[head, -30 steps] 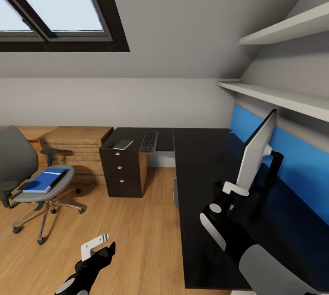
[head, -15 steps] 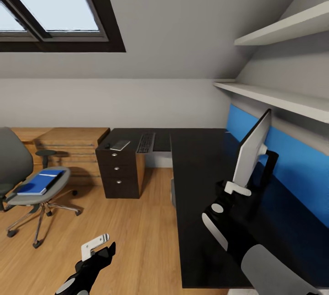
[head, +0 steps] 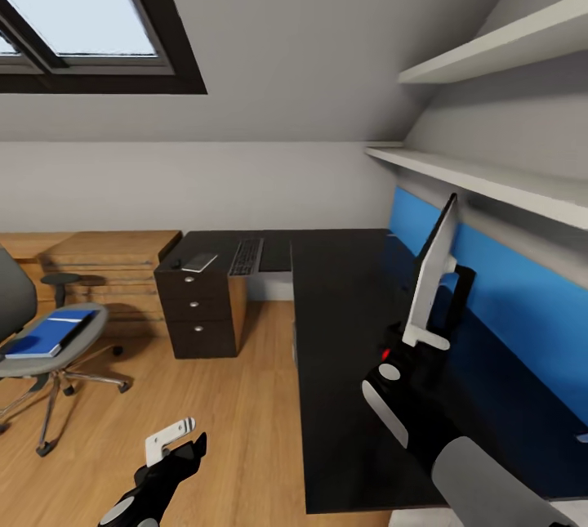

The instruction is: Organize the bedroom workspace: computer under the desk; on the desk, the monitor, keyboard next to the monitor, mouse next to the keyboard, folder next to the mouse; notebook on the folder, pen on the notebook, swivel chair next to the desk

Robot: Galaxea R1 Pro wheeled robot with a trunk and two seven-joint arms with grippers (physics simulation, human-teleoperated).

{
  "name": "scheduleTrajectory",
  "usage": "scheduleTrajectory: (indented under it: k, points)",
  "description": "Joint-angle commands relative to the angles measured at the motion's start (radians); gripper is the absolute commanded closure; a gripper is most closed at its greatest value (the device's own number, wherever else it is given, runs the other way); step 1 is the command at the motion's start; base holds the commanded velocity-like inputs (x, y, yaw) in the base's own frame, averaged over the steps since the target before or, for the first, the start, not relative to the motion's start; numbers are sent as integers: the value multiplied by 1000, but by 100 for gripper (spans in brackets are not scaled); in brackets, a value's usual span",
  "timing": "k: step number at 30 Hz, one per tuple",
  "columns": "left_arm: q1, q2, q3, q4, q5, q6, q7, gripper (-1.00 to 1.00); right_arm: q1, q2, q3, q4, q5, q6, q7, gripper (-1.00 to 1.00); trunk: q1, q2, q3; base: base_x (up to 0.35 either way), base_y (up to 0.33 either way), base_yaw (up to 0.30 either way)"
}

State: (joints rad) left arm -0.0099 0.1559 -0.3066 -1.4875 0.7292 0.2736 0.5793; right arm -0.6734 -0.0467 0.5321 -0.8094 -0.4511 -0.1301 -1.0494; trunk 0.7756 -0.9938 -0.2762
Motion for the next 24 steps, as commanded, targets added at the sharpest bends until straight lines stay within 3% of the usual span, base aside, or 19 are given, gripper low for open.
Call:
scheduleTrajectory:
  k: [1,11,16,23,24]
  points:
    - [-1,1,-2,-2,6,2,8,-100,-2,-1,6,-1,-11,-10,-4,-100,0,-1,-1,0,-205,-152]
    - [-1,1,-3,-2,4,2,9,-100,-2,0,8,-1,-10,-10,-4,-100,0,-1,0,-8,-57,-35]
    - [-1,2,-1,-2,5,4,8,-100,-2,4,12,-4,-10,-10,-4,-100,0,-1,0,-175,-172,-1]
    - [-1,2,1,-2,5,4,8,-100,-2,27,18,-10,-11,-10,-4,-100,0,-1,0,-93,-86,0]
    - [-1,3,6,-2,4,3,7,-100,-2,27,46,-7,16,-14,-3,-100,0,-1,0,-8,-50,0]
